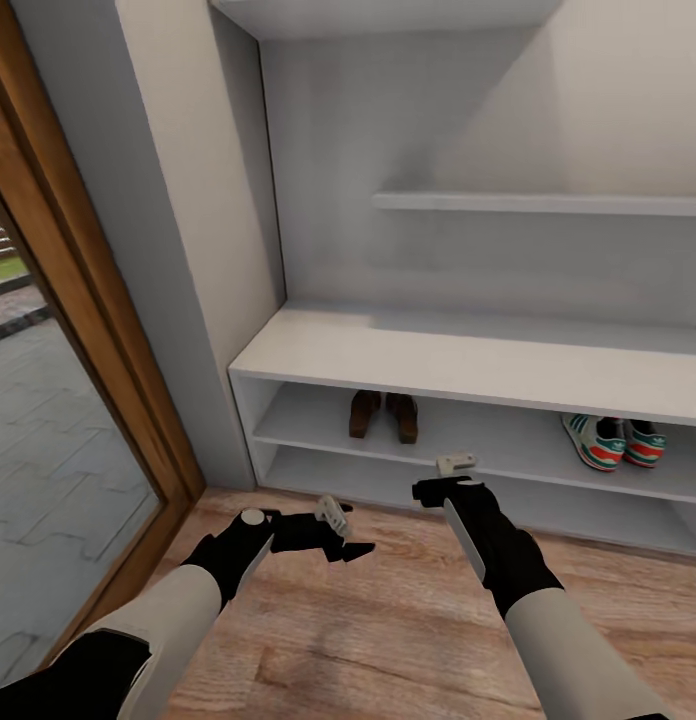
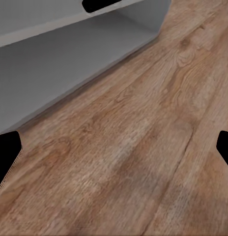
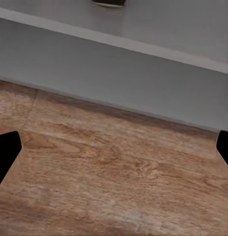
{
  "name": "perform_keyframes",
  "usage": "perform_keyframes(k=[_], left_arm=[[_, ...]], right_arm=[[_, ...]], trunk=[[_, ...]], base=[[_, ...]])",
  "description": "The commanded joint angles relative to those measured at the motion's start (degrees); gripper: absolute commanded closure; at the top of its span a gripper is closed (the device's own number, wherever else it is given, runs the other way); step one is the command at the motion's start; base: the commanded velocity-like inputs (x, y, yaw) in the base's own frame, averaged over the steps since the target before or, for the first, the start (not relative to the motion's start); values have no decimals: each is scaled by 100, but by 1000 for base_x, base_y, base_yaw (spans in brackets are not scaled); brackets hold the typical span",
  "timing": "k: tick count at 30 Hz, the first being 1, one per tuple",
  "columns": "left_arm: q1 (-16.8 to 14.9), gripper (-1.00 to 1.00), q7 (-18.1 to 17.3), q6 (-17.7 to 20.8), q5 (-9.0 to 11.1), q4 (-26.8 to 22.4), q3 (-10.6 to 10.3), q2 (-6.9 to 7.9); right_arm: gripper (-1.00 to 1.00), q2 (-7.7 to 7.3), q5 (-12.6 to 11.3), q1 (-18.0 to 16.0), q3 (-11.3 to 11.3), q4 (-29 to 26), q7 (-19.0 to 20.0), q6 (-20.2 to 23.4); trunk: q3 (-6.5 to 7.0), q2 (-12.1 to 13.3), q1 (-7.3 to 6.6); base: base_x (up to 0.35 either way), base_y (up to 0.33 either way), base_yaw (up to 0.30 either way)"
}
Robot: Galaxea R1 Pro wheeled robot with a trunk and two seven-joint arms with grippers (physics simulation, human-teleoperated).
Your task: Pick up the two gym shoes and the two sandals from the corridor floor and place them onto the hallstand (shoe rack) in the corridor, making sure they are on the rack and not on the floor. Arrange them so the two gym shoes are next to each other and the two sandals are next to each other.
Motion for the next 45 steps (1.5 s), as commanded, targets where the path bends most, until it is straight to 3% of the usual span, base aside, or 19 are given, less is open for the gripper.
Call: perform_keyframes(k=[1, 4, 9, 10, 22, 29, 38, 45], left_arm=[[-3, -100, 0, -55, -61, -3, 10, 1], [-3, -100, 0, -55, -66, -4, 15, 16], [-4, -100, 4, -55, -69, -4, 16, 44], [-1, -100, 8, -55, -70, -4, 17, 61], [-2, -100, 23, -49, -66, 4, 17, 67], [-2, -100, 26, -47, -62, 5, 17, 187], [-2, -100, 29, -46, -61, 5, 20, 289], [0, -100, 34, -46, -56, 5, 26, 309]], right_arm=[[-100, -3, -33, -3, 12, -4, -43, -154], [-100, -4, -39, -6, 12, 1, -43, -832], [-100, -11, -42, -5, 2, 2, -41, -1136], [-100, -28, -42, 21, -322, 8, -39, -1197], [-100, -39, -45, 48, -425, 13, -36, -1199], [-100, -37, -52, 108, -431, 41, -33, -1198], [-100, -24, -61, 453, -435, 67, -24, -1228], [-100, -15, -208, 532, -436, 501, -25, -1706]], trunk=[[18, 0, -3], [84, 4, -11], [195, 11, -24], [195, 11, -24], [195, 11, -24], [195, 11, -24], [195, 11, -24], [195, 11, -24]], base=[[0, 0, 0], [0, 0, 0], [0, 0, 0], [0, 0, 0], [0, 0, 0], [0, 0, 0], [0, 0, 0], [0, 0, 0]])
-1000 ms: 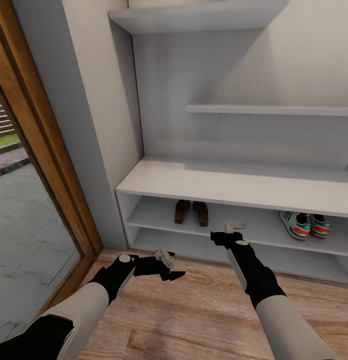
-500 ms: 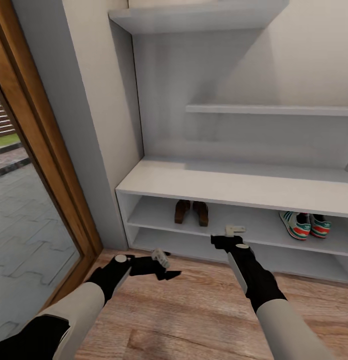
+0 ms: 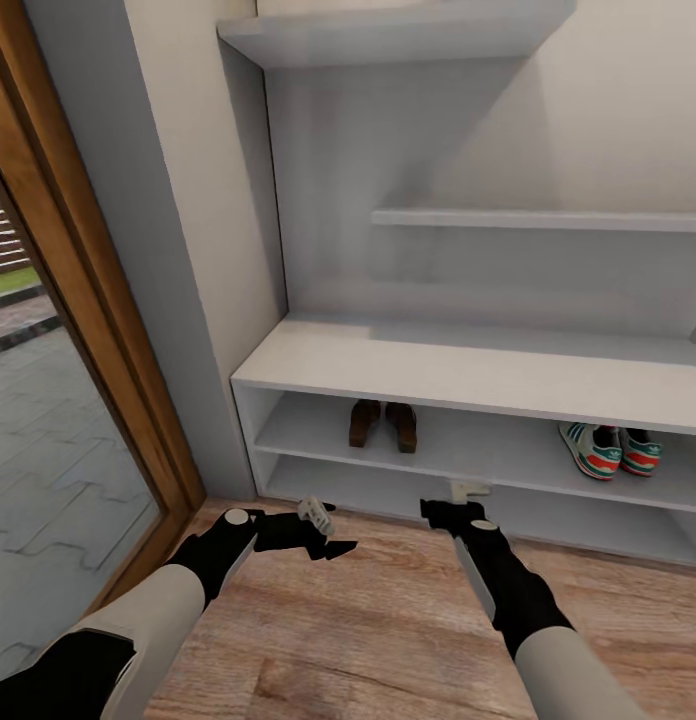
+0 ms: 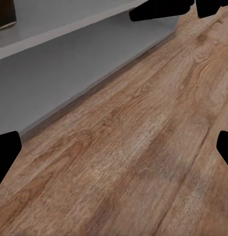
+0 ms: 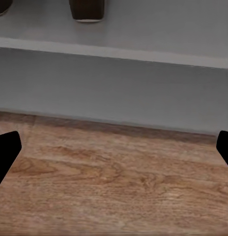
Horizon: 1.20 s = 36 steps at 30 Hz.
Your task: Pick up the two gym shoes and the two sandals from the corridor floor and place them onto the hallstand (shoe rack) in the corridor, making sure they are on the rack and not on the floor. Arrange them so the two gym shoes are next to each other and the two sandals are next to each other.
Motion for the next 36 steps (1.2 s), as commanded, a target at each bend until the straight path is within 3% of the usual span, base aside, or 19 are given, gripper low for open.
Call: perform_keyframes(k=[1, 4, 9, 12, 16, 22, 36], left_arm=[[-3, -100, 0, -56, -59, -3, 11, 1], [-2, -100, 0, -56, -58, -3, 12, 4], [-3, -100, -4, -56, -58, -3, 9, 7], [-3, -100, -7, -56, -57, -3, 9, 7], [-1, -100, -3, -56, -57, -3, 9, 7], [2, -100, 0, -56, -56, -3, 8, 7], [3, -100, 7, -56, -43, 11, 8, -1]], right_arm=[[-100, -3, -74, 0, 21, 79, -49, -60], [-100, -2, -152, 6, 21, 439, -45, -418], [-100, -2, -208, 10, 21, 1542, -24, -1317], [-100, -14, -209, 10, 21, 1982, -19, -1567], [-100, -18, -209, 10, 21, 2290, -20, -1656], [-100, -13, -208, 10, 29, 2518, -28, -1683], [-100, 13, -188, 10, 43, 2621, -48, -1683]], trunk=[[-5, -2, -1], [-5, -2, -1], [0, -2, -1], [6, -2, -1], [16, -2, -1], [161, 6, -17], [473, 24, -53]], base=[[0, 0, 0], [0, 0, -2], [0, 0, -152], [0, 0, -266], [0, 0, -286], [0, 0, -247], [0, 0, -24]])
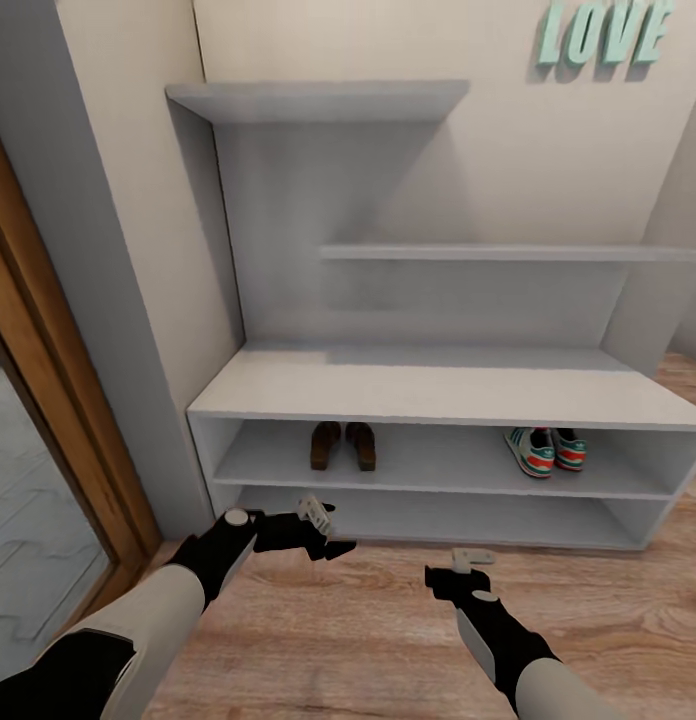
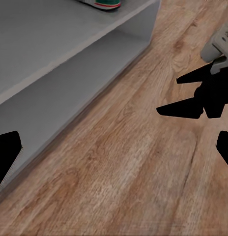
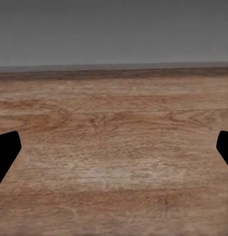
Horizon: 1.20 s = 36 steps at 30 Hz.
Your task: Pick up the two gym shoes and the two sandals from the corridor floor and place them onto the hallstand (shoe rack) in the corridor, making sure they are on the rack and not on the floor. Arrange them so the two gym shoes are next to each other and the two sandals are next to each other.
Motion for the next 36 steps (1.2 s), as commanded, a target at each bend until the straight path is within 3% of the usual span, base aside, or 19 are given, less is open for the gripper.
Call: perform_keyframes(k=[1, 9, 15, 36], left_arm=[[-2, -100, 0, -55, -60, -2, 9, -1], [-2, -100, 2, -55, -56, 3, 9, 3], [-2, -100, 3, -55, -50, 10, 9, 1], [-2, -100, 18, -55, -65, 243, 10, -1]], right_arm=[[-100, -3, -51, -1, 46, 19, -41, 27], [-100, 2, -29, -1, 53, 214, -41, 33], [-100, 1, -17, -1, 56, 660, -41, 34], [-100, 8, -60, -1, 60, 1019, -32, 34]], trunk=[[17, 0, -4], [195, 10, -24], [328, 18, -40], [748, 46, -94]], base=[[0, 0, 0], [0, 0, 0], [0, 0, 0], [0, 0, 0]])
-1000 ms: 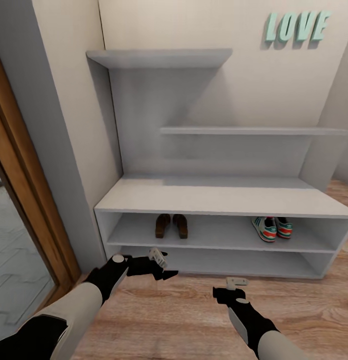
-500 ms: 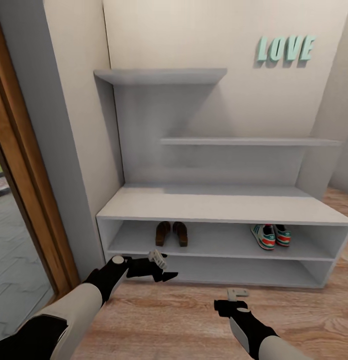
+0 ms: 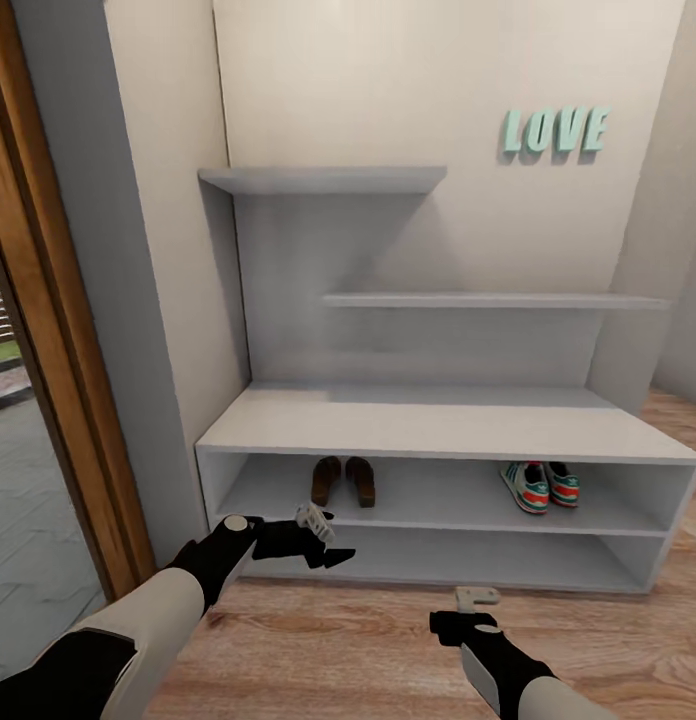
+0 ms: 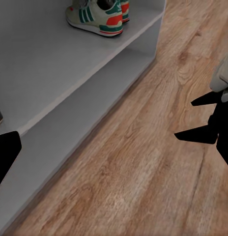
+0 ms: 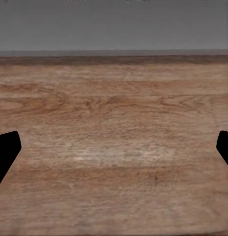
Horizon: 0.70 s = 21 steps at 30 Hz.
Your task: Pick up the two gym shoes and the two sandals from the corridor floor and place them onto the hallstand (shoe rack) in the corridor, making sure they are on the rack and not on the floor. Arrange them so the two gym shoes are next to each other and the two sandals are next to each other.
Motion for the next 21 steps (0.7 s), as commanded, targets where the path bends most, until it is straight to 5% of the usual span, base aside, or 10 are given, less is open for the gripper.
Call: perform_keyframes(k=[1, 21], left_arm=[[-3, -100, -2, -53, -61, 1, 14, -2], [-3, -100, 0, -53, -60, 12, 16, 5]], right_arm=[[-100, -1, -61, -1, 47, -5, -32, 28], [-100, -1, -74, -1, 46, 60, -31, 28]], trunk=[[8, -1, -4], [200, 646, -365]], base=[[0, 0, 0], [0, 0, 0]])
